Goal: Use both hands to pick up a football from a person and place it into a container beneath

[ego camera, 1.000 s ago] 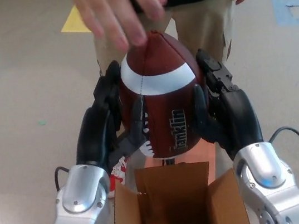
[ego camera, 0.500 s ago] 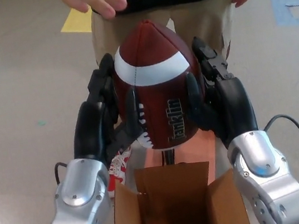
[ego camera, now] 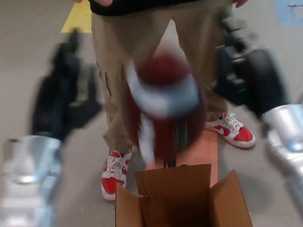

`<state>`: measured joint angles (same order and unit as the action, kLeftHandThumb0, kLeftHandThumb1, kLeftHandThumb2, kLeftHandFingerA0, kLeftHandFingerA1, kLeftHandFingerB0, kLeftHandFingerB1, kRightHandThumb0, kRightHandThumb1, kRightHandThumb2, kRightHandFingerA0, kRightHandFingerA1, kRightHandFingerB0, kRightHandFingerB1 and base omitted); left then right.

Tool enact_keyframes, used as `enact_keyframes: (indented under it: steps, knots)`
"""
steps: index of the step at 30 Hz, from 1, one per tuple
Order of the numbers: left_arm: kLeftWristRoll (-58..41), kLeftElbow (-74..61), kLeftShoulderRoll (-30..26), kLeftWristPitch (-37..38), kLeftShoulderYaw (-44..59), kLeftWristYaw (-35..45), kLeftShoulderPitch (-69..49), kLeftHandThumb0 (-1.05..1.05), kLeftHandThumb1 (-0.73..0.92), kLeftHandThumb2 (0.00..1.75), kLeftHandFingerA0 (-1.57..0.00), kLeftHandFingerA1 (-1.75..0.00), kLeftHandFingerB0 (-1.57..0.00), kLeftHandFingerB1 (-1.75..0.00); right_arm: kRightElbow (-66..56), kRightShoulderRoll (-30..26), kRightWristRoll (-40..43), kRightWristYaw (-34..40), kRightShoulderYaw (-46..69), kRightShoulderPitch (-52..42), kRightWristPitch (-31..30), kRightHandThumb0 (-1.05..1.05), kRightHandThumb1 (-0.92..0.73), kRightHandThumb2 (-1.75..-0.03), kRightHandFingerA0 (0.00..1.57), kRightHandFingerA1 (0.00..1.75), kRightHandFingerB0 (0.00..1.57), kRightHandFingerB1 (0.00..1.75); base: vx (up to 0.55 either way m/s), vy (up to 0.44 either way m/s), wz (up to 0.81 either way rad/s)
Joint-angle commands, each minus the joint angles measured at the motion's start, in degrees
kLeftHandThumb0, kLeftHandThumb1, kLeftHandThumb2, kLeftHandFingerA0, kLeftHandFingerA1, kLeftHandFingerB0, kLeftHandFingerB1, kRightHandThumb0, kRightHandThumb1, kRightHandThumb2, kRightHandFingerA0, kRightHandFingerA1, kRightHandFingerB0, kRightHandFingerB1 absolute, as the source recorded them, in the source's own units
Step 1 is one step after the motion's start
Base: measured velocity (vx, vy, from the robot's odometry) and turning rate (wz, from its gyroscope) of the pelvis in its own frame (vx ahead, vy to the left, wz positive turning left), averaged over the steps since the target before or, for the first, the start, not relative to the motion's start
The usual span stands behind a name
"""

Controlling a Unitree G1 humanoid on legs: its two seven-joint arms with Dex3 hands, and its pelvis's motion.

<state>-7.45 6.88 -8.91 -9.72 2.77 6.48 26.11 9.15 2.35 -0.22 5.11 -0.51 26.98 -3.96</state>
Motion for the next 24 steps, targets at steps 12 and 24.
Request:
enact_keyframes:
  steps: [12,24]
  knots:
    - [-8.35,17.12,-17.21,7.16,20.86,11.07,0.36,-0.98,0.82,1.11,0.00,-0.04,0.00,0.00,6.59,-16.72,7.85,-11.99,15.80,-7.58,11.34,-0.82,-0.80,-1.00,0.00,0.05,0.00,0.05,0.00,0.000,0.00]
    - [-8.55,13.85,-16.00,7.43,20.23,12.60,-2.23,-0.93,0.81,1.08,0.00,-0.06,0.00,-0.02,2.19,-15.01,9.56,-13.12,15.33,-7.93,11.54,-0.83,-0.76,-1.12,0.00,0.16,0.00,0.15,0.00,0.000,0.00]
